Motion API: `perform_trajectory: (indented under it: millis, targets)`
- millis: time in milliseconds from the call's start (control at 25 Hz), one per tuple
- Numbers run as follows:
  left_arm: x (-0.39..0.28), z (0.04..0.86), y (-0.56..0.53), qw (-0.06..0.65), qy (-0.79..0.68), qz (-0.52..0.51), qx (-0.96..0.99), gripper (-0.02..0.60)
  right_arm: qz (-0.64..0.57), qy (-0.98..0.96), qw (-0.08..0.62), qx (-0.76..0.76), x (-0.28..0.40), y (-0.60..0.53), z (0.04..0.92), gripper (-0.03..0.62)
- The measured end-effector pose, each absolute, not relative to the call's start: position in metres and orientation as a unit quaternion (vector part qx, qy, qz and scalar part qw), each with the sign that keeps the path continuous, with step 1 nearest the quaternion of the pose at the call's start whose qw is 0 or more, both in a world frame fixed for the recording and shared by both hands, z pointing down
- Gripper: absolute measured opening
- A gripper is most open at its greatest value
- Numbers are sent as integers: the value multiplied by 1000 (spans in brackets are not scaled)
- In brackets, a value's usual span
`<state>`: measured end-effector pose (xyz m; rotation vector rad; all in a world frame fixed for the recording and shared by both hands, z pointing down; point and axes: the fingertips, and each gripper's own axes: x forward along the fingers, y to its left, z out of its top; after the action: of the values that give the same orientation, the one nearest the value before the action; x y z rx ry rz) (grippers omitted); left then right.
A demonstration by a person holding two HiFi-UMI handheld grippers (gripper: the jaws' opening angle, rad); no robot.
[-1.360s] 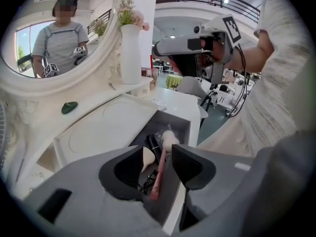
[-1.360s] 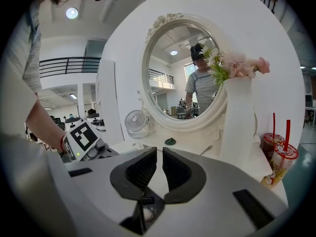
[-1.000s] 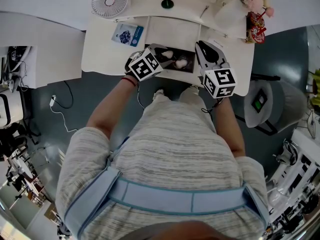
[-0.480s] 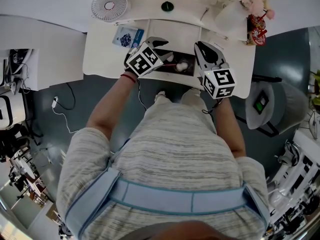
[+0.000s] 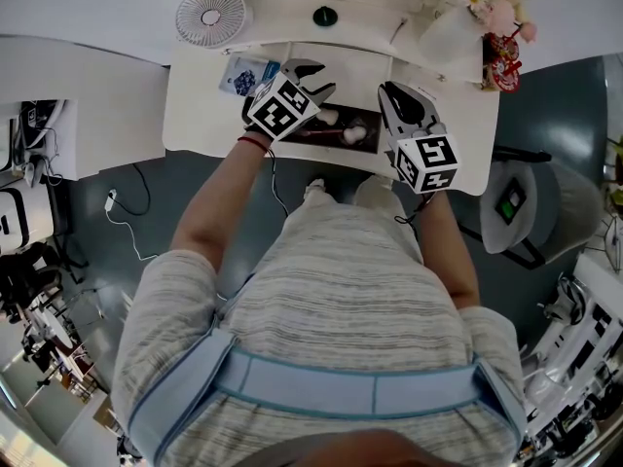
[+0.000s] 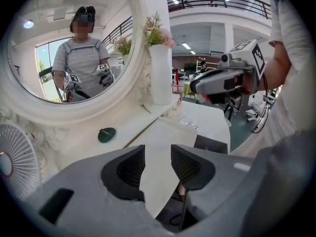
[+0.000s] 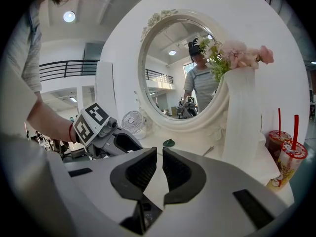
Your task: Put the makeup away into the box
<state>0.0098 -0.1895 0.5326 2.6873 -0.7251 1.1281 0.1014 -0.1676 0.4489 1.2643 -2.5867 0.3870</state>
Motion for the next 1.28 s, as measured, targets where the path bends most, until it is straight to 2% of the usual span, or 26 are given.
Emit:
perform_trajectory:
  millis: [1280]
  targets:
    - [4,545,-303,-38,-328,447,831,172,153,-881,123,431,117,-188,470,14]
